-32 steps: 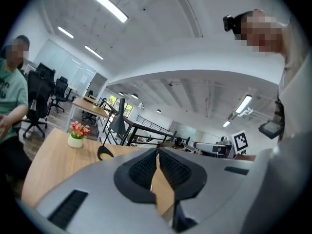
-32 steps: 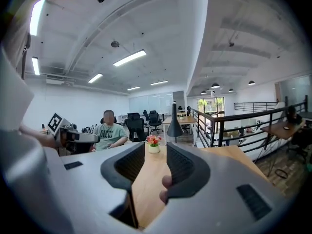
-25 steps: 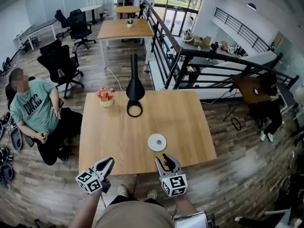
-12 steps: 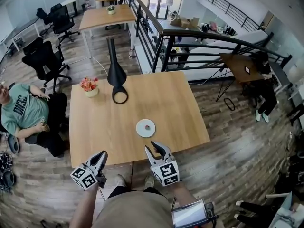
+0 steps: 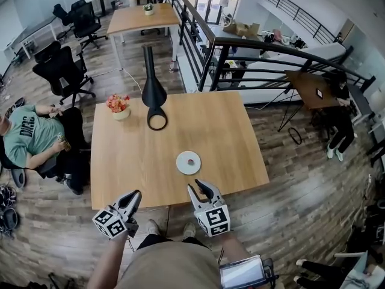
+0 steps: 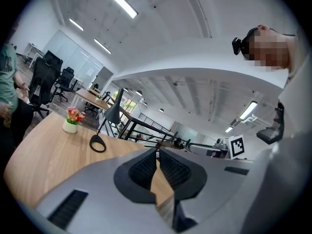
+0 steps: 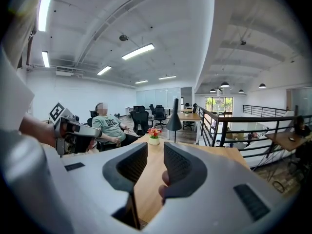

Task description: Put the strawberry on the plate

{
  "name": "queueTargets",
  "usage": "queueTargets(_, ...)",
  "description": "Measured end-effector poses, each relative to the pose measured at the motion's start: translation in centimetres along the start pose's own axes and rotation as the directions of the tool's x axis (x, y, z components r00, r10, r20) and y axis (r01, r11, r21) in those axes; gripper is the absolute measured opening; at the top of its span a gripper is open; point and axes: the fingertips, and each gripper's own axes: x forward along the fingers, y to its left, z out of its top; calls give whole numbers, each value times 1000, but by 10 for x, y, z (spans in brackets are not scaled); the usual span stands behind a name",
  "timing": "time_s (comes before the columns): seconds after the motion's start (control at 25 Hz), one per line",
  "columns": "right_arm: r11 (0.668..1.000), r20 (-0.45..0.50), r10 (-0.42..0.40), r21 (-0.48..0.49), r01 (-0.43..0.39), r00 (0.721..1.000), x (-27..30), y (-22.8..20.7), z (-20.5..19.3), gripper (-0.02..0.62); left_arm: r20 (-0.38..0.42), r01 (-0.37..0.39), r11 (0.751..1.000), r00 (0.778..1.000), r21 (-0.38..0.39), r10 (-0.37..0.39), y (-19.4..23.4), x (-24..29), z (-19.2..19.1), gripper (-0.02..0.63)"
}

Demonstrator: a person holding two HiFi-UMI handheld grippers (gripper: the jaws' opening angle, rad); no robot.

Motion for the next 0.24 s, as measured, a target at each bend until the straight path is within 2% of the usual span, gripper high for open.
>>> queueTargets(0.24,1000,-3,19,-5,-19,1000,14,5,0,111,13,0,1000,1000,6,0,14,-3,9,5)
